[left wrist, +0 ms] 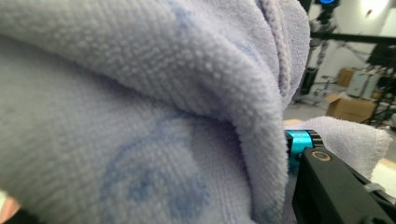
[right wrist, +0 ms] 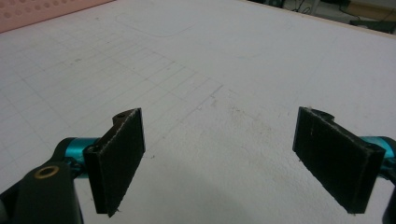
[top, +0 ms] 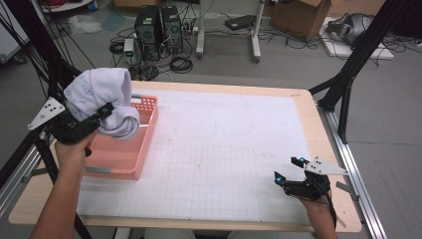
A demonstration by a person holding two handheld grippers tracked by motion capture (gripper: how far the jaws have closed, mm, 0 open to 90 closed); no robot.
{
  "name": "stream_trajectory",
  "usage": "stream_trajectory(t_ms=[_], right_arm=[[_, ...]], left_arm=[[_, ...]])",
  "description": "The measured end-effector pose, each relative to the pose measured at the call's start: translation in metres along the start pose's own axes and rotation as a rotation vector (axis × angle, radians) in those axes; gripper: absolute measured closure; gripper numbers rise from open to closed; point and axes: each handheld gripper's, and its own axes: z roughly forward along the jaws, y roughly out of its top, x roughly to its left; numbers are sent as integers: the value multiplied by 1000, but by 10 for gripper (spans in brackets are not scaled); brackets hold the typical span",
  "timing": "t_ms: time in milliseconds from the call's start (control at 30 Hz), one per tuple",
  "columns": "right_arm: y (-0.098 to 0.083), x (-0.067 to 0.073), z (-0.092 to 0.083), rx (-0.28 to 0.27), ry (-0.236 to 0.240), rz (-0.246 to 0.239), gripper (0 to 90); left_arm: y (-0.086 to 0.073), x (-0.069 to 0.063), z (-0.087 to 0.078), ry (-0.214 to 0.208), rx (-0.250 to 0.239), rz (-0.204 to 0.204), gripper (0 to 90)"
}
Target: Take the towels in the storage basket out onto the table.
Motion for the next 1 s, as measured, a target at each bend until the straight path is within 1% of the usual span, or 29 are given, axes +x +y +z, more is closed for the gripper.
stream_trajectory(t_ms=[67, 167, 267, 333, 400, 567, 600, 633, 700, 733, 767, 833, 933, 967, 1000], right_arm=[[0, 0, 0, -2, -2, -1, 156], [0, 0, -1, -1, -2, 4, 156], [0, 1, -1, 1, -2, 4, 156], [0, 0, 0, -3, -4, -8, 156], [0, 0, 0, 2, 0, -2, 156], [1, 0, 0, -2, -1, -4, 156], [0, 0, 0, -1, -1, 1, 156], [1, 0, -1, -1, 1, -2, 156], [1, 0, -1, -1, -2, -1, 156], [1, 0, -1, 1, -1, 2, 156], [1, 0, -1, -3, -2, -5, 156], [1, 0, -1, 1, 1, -1, 156], [1, 1, 0, 1, 2, -7, 156], [1, 1, 0, 0, 2, -6, 156], [1, 1, 0, 0, 2, -6, 156]], left_arm=[[3, -3, 0, -25, -12, 8, 603], [7, -9, 1, -80, -28, 8, 603], [9, -16, 5, -130, -30, 13, 603], [11, -21, 7, -164, -29, 26, 603], [13, -28, 10, -195, -28, 37, 602], [19, -43, 18, -256, -28, 54, 602], [19, -43, 18, -256, -28, 54, 603], [21, -50, 22, -284, -27, 65, 603], [22, -56, 25, -308, -29, 68, 603], [22, -56, 25, -308, -29, 68, 602], [23, -64, 29, -338, -31, 72, 602], [22, -73, 35, -372, -30, 73, 603], [18, -88, 45, -411, -15, 87, 602], [18, -88, 45, -411, -15, 87, 602], [15, -97, 52, -437, -11, 82, 602]])
